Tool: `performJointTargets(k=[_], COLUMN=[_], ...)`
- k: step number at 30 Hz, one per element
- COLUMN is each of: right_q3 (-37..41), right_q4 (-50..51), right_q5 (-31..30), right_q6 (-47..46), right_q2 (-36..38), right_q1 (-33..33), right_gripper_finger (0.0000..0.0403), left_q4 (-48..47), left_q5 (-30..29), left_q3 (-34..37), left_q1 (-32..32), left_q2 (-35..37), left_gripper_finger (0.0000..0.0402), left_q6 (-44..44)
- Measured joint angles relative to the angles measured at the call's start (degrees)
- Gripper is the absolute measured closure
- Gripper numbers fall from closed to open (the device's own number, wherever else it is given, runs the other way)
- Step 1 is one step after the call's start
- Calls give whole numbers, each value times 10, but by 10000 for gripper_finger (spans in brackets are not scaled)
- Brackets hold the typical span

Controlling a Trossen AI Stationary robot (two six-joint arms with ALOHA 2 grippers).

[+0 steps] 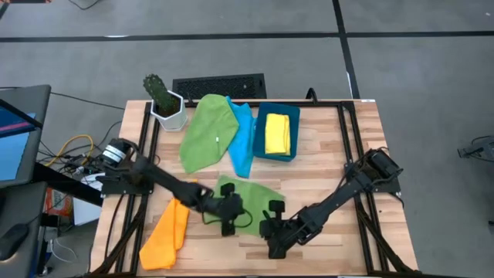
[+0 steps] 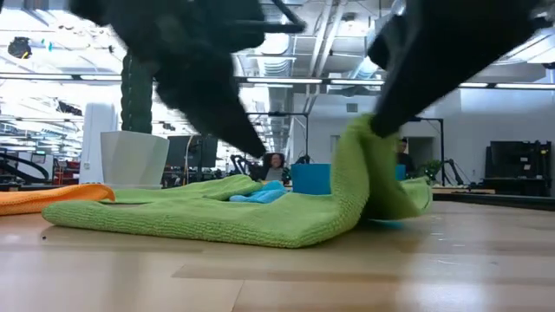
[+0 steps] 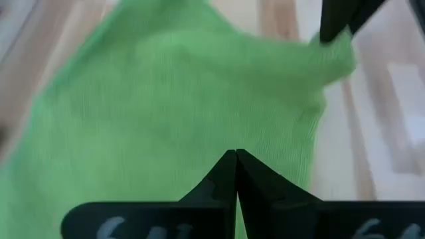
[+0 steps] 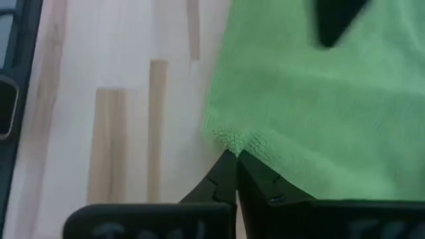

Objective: Fold microfiber towels
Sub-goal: Fold the right green towel

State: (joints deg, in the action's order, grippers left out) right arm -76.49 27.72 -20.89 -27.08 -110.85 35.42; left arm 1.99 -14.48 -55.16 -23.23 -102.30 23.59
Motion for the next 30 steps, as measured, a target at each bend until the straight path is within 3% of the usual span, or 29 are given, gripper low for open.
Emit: performJointTargets(k=[5,17,30], right_q3=[0,0,-3], right_q4=[-34,-98,-142], right_q5=[22,120,141], right_q6=[58,145,162], right_q2=[0,-2,-39], right_q1=[-28,-76,-78], right_gripper_finger=[379,380,379], left_q4=[63,71,79], left_q5=[-55,-45,-55], left_q3=[46,46,46], left_q1=[-33,-35,-34], left_q2=[-8,-62,-65], left_gripper_finger=[402,402,402], left_q6=[52,75,57])
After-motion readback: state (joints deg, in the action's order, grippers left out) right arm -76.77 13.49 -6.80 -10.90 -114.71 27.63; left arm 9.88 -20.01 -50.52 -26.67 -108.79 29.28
